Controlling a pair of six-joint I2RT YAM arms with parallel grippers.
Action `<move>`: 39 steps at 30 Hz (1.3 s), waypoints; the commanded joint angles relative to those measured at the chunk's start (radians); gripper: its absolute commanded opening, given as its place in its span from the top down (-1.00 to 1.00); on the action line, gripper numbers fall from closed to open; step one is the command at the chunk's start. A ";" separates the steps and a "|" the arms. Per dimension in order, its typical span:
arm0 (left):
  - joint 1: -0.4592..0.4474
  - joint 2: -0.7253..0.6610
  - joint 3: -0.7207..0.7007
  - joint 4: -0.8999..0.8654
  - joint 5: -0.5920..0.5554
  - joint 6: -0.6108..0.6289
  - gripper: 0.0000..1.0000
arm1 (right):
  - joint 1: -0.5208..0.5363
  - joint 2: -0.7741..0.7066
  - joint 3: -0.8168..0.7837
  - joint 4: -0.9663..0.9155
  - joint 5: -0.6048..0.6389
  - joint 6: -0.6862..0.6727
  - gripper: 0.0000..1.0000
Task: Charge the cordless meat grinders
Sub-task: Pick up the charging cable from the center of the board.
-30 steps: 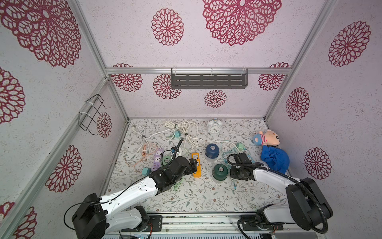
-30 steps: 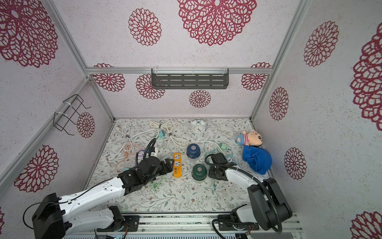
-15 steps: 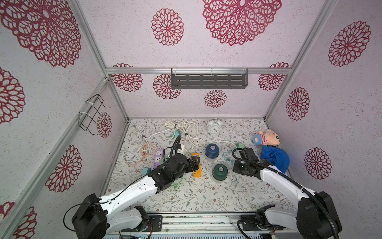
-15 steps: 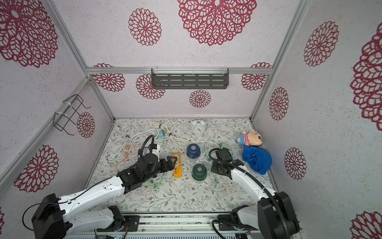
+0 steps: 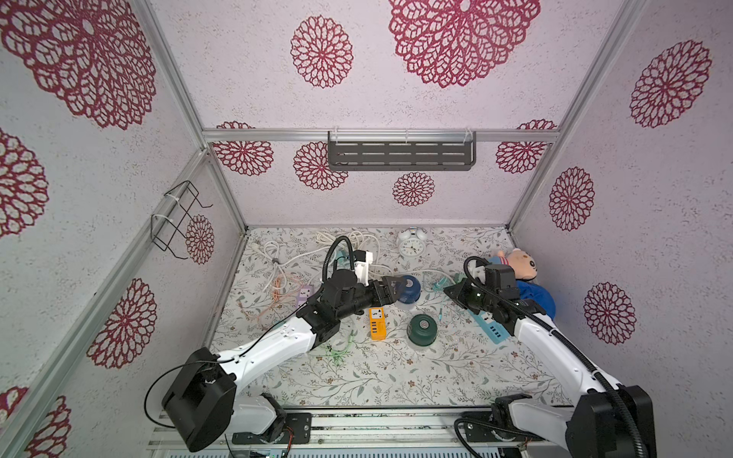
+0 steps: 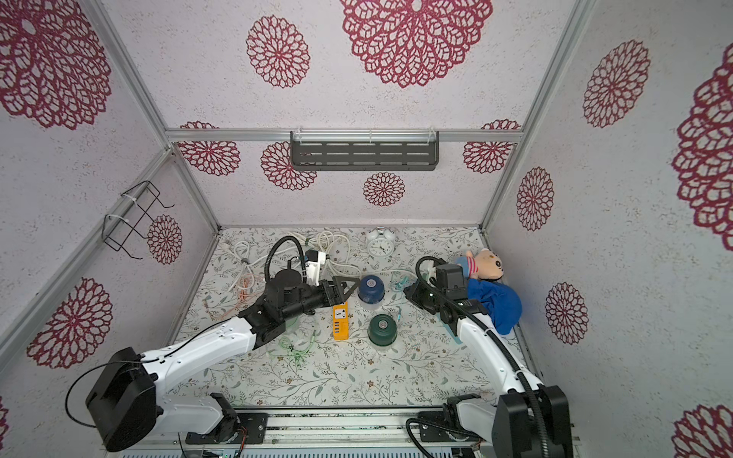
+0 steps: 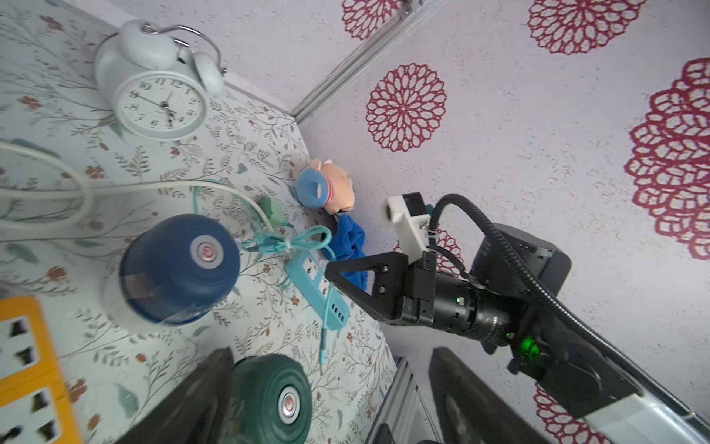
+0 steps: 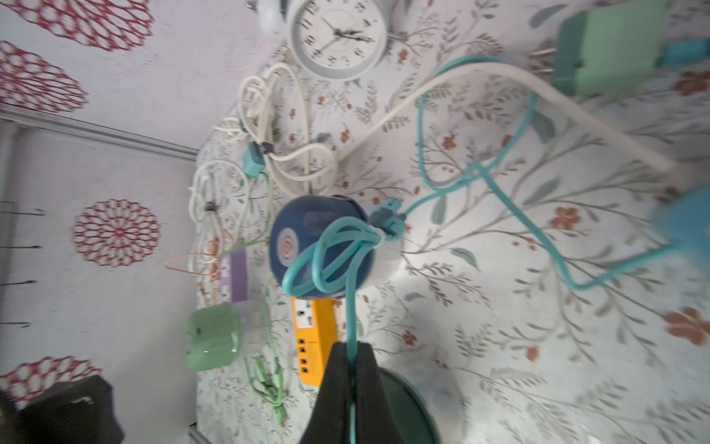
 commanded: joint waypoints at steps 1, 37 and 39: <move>0.004 0.043 0.020 0.109 0.071 -0.014 -0.67 | -0.009 0.030 0.030 0.284 -0.151 0.203 1.00; 0.024 0.489 0.095 0.882 0.252 -0.576 0.01 | 0.004 0.170 -0.005 0.920 -0.189 0.525 1.00; 0.024 0.491 0.091 0.891 0.247 -0.586 0.06 | 0.006 0.171 -0.008 0.928 -0.189 0.526 1.00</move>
